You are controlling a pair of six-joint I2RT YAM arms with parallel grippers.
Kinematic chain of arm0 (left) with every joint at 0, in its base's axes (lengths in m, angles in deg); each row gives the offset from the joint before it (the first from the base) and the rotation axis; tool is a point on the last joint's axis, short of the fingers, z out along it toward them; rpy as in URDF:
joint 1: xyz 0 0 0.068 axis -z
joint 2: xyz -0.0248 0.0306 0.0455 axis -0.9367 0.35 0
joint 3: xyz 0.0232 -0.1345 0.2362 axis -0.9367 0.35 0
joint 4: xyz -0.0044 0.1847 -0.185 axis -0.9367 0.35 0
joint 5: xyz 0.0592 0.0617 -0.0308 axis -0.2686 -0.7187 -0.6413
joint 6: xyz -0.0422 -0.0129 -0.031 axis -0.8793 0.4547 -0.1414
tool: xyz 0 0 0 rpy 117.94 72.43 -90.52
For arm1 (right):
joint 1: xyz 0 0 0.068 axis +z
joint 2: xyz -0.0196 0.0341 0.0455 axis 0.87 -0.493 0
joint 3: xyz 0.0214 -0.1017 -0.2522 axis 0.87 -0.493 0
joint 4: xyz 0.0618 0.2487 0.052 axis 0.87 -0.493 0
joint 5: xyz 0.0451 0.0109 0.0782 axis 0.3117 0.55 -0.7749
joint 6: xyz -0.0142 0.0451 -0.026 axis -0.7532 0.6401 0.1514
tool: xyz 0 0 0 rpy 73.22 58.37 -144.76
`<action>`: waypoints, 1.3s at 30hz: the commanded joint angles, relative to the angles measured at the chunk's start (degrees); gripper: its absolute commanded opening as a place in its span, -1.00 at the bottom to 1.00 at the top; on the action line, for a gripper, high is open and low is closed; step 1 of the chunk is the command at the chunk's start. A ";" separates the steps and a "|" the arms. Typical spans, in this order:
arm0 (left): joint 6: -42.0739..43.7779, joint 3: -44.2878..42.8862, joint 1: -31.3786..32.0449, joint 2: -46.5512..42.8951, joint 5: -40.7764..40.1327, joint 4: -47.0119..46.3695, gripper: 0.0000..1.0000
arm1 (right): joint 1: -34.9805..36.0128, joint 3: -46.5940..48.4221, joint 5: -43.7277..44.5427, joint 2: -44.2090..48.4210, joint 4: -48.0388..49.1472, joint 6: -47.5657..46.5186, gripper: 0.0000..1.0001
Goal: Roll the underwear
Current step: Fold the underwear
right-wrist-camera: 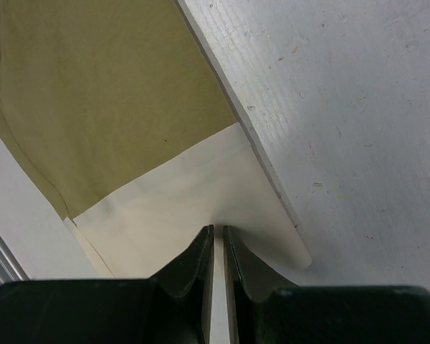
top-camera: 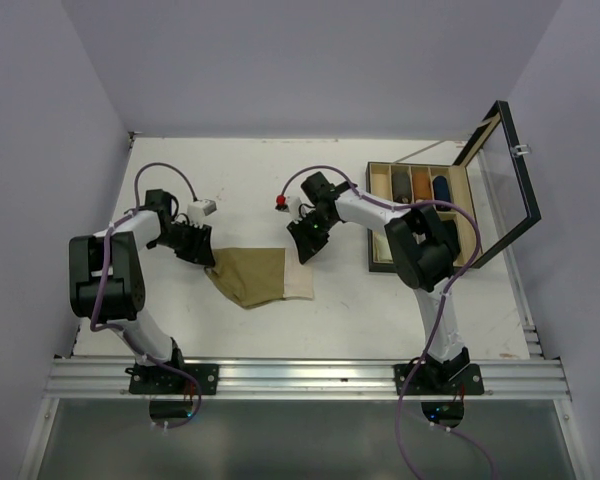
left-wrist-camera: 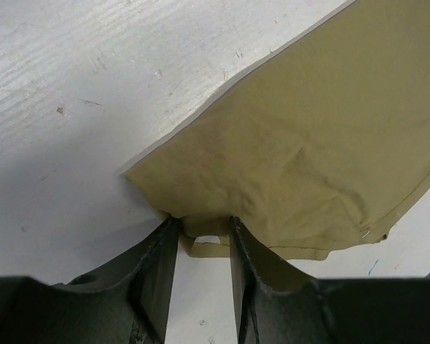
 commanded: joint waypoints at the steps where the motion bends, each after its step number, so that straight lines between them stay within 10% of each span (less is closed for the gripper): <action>1: -1.26 0.22 -0.20 0.27 -1.30 -2.88 -0.21 | 0.13 -0.60 0.32 -0.10 1.03 -0.03 -0.70; 5: -1.70 -0.13 -0.29 0.18 -0.69 -2.97 -0.16 | 0.04 -0.68 0.14 -0.10 0.59 -0.47 -0.70; 15: 0.32 -0.04 -0.38 0.18 -0.42 -1.03 -0.98 | 0.13 -0.16 2.95 -1.15 -0.38 -1.27 -0.74; 39: 1.55 1.20 -0.99 1.14 -8.25 -0.69 -0.86 | 0.48 -0.42 -3.10 -0.55 -2.49 -1.79 -0.74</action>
